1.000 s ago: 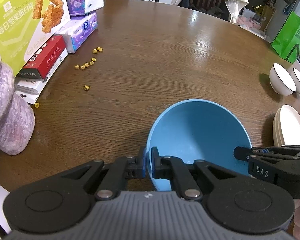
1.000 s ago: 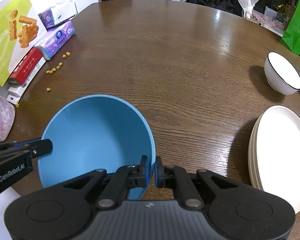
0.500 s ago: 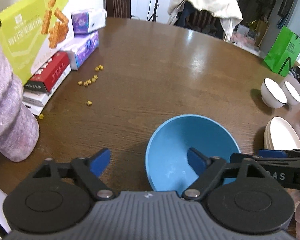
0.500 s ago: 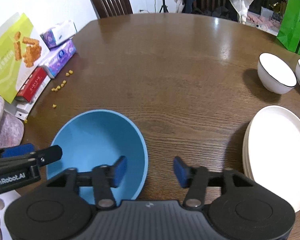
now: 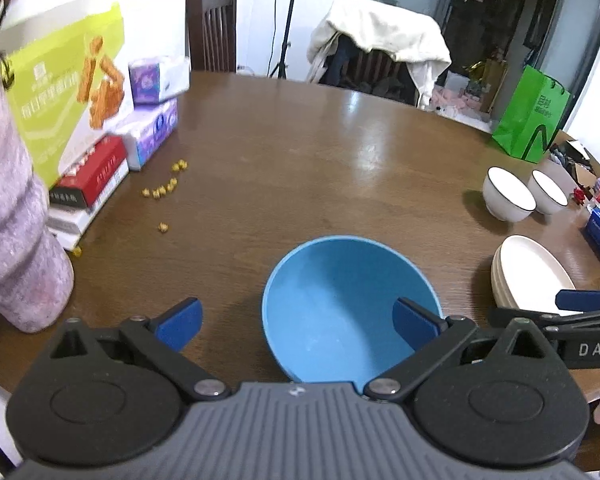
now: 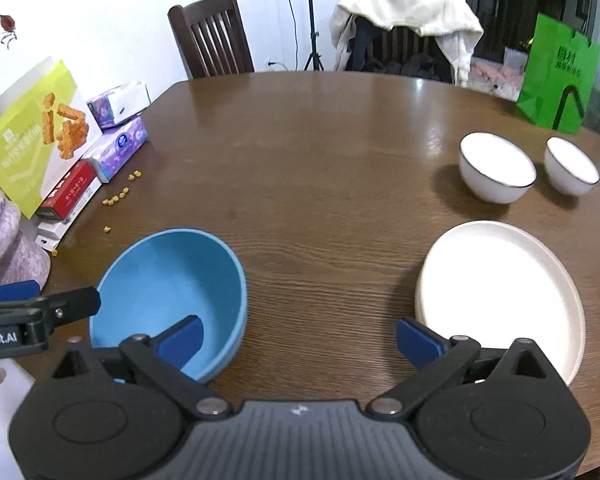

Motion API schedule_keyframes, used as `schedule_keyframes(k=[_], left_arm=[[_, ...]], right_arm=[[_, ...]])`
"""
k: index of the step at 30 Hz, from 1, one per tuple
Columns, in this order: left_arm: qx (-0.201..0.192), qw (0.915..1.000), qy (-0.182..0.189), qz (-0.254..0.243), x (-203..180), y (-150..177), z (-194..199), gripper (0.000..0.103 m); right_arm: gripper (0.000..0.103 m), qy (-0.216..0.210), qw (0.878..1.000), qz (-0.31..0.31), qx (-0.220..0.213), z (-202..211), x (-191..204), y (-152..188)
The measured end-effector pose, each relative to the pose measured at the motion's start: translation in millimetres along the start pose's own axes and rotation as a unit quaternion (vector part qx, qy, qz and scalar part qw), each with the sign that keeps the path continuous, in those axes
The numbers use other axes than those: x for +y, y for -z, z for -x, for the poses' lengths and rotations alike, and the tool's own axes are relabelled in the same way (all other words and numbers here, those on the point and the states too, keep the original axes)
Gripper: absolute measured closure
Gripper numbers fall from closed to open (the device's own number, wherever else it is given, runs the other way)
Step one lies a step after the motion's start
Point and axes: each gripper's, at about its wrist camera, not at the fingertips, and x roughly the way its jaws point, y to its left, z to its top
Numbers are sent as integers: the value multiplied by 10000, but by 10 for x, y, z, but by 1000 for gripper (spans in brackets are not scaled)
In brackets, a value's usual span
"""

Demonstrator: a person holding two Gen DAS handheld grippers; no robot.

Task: Organize plates and bowls
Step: 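Pull both grippers back away from the placed blue bowl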

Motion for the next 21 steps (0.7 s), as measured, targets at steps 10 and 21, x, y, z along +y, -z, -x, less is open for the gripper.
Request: schedule_keyframes(k=[10,21], left_arm=[[-412,9985,260,-257,-105,15,287,0],[-273,9985,445,-174,-80,56,304,0]], right_arm=[[0,154,9998,57,-133,333,-153,248],[0,570,9974,-260,-364,509,-230,466]])
